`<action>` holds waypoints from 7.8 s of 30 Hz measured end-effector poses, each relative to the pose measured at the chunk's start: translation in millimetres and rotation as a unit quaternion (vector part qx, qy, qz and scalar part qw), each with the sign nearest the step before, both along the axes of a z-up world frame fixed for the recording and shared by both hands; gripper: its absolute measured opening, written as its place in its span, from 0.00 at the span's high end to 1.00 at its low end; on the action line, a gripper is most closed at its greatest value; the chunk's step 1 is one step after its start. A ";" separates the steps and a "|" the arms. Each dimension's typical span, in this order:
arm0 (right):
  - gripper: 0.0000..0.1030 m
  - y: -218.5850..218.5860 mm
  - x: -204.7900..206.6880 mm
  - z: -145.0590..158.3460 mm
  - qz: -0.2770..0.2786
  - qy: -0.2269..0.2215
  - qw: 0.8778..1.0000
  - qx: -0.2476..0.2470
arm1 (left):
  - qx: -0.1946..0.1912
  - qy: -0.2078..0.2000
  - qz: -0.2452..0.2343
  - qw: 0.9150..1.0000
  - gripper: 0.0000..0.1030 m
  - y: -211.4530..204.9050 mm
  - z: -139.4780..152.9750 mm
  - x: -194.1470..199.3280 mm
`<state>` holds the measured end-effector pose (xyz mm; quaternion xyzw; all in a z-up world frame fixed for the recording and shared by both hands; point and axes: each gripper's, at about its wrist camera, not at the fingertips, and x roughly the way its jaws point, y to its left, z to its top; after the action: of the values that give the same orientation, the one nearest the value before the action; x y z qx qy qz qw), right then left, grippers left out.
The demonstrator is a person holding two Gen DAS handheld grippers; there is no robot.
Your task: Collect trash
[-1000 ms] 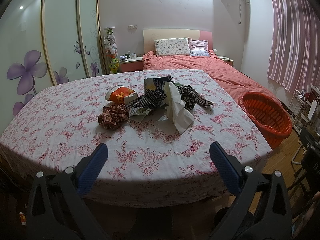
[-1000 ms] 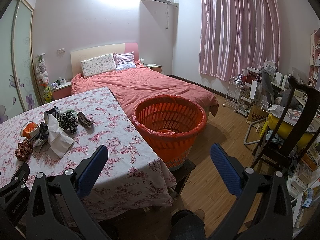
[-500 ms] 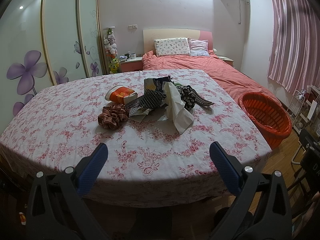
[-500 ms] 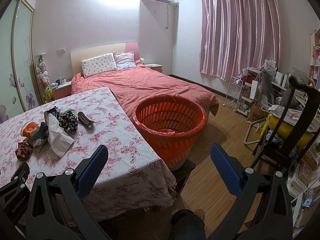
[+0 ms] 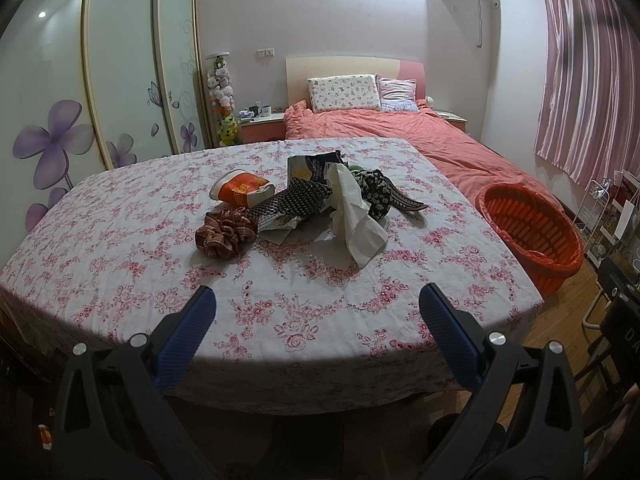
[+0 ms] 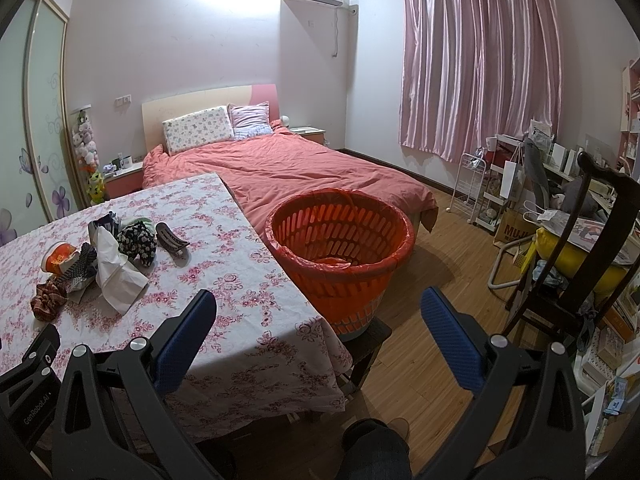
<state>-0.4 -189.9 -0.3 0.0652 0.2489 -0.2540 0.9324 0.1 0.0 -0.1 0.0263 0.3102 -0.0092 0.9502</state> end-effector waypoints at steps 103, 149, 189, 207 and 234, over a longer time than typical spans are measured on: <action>0.71 24.8 248.5 -66.1 0.178 0.143 0.966 0.120 | -0.083 0.118 0.036 0.989 0.62 143.0 -65.8 199.8; 0.78 -68.9 158.3 19.4 0.128 -0.018 0.983 0.131 | -0.103 0.014 -0.112 0.988 0.65 -7.1 49.8 174.6; 0.58 -174.6 155.8 -9.3 0.024 -0.029 0.985 0.170 | -0.033 0.071 -0.218 0.973 0.21 -182.9 -1.3 222.8; 0.54 -37.0 181.4 -11.6 0.160 0.036 0.976 0.143 | -0.033 0.068 -0.003 0.997 0.15 49.8 -10.7 217.7; 0.87 77.9 244.6 -59.0 0.248 0.132 0.946 0.160 | -0.039 0.119 0.061 0.990 0.15 121.7 -54.3 248.6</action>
<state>244.2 -111.9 -59.3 0.1156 0.4154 0.0224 0.9020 248.7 121.7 -54.4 -0.0309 0.4214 0.0332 0.9057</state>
